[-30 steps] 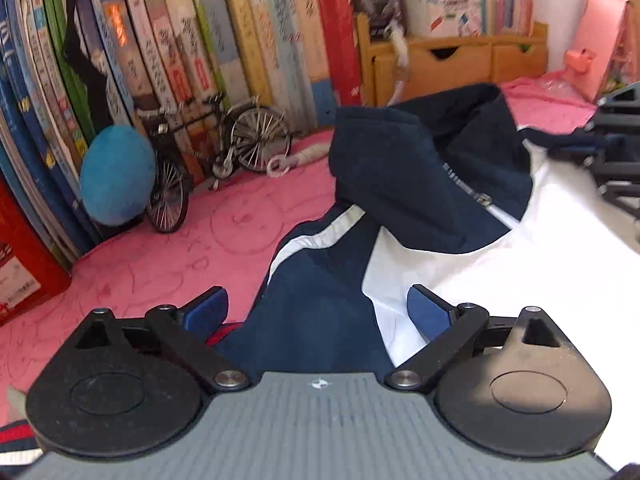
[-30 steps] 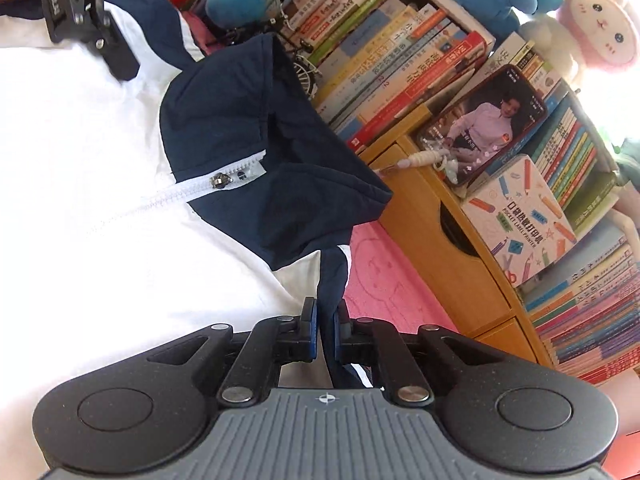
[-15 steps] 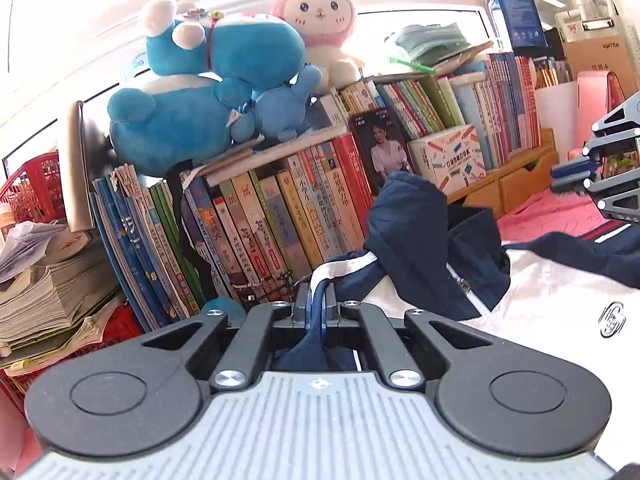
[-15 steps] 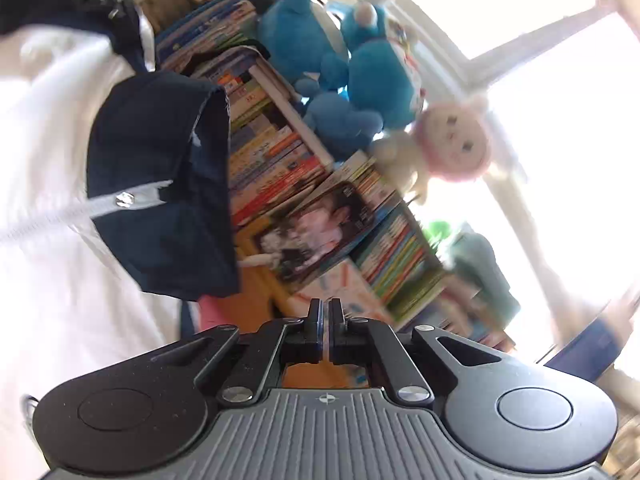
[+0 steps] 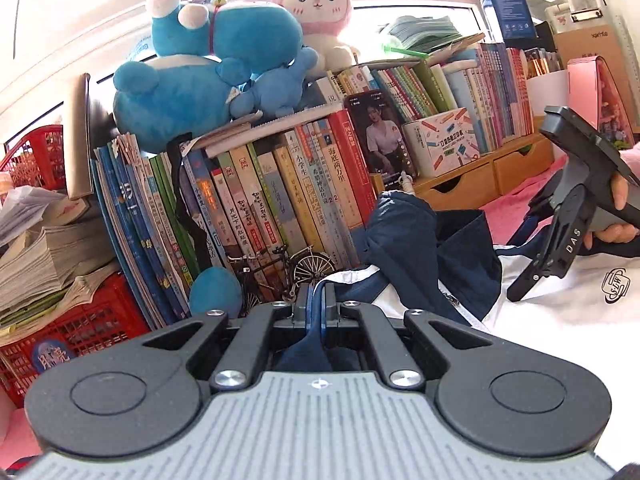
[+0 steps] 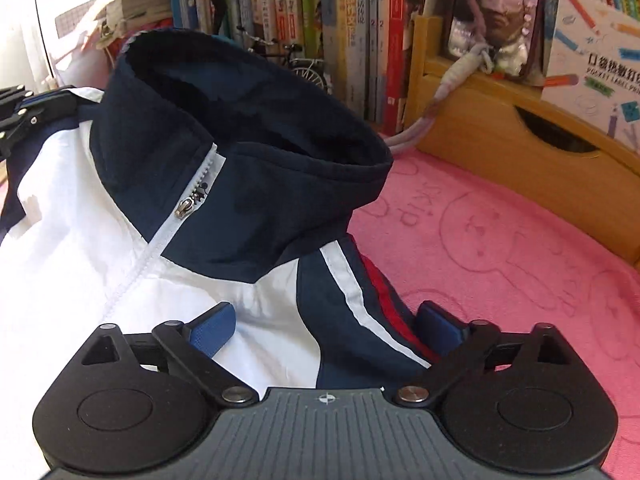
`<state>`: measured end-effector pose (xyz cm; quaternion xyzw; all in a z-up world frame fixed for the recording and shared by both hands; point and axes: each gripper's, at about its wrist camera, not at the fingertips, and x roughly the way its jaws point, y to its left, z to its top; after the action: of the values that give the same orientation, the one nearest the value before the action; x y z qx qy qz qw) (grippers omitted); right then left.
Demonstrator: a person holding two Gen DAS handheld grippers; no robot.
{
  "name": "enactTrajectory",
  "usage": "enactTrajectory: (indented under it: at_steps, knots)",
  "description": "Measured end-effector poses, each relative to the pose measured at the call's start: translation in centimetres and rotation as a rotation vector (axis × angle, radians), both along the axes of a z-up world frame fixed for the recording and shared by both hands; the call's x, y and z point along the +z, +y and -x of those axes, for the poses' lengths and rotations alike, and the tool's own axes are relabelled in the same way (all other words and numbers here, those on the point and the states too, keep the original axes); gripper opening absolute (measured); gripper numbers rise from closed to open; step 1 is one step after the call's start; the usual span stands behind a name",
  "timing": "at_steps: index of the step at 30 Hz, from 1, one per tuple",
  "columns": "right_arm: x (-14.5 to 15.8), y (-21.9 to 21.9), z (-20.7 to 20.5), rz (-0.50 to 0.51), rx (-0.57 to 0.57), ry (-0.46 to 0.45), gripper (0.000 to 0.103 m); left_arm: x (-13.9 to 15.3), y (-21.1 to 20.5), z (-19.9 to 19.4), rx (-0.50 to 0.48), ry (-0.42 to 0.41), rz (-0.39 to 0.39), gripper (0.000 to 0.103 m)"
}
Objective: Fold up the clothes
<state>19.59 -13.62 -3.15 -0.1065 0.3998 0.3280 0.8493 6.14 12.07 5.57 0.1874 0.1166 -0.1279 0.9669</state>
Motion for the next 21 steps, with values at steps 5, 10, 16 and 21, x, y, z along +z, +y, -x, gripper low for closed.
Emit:
enactTrajectory:
  at_steps: [5,10,16,21]
  knots:
    - [0.8,0.9,2.6,0.053,0.043,-0.077,0.041,-1.7,1.3,-0.2,0.018,0.072,-0.002,0.006]
    - [1.4,3.7,10.4,0.318,0.07,-0.379,0.009,-0.2,2.8,-0.2,-0.044,0.079,-0.005,0.037]
    - [-3.1,7.1,20.7,0.685,0.213,-0.954,0.008,0.9,2.2,-2.2,-0.258,0.191,-0.05,0.099]
    - [-4.5,7.4,22.4,0.712,0.203,-0.937,0.008,-3.1,-0.3,-5.5,-0.161,0.336,-0.153,0.081]
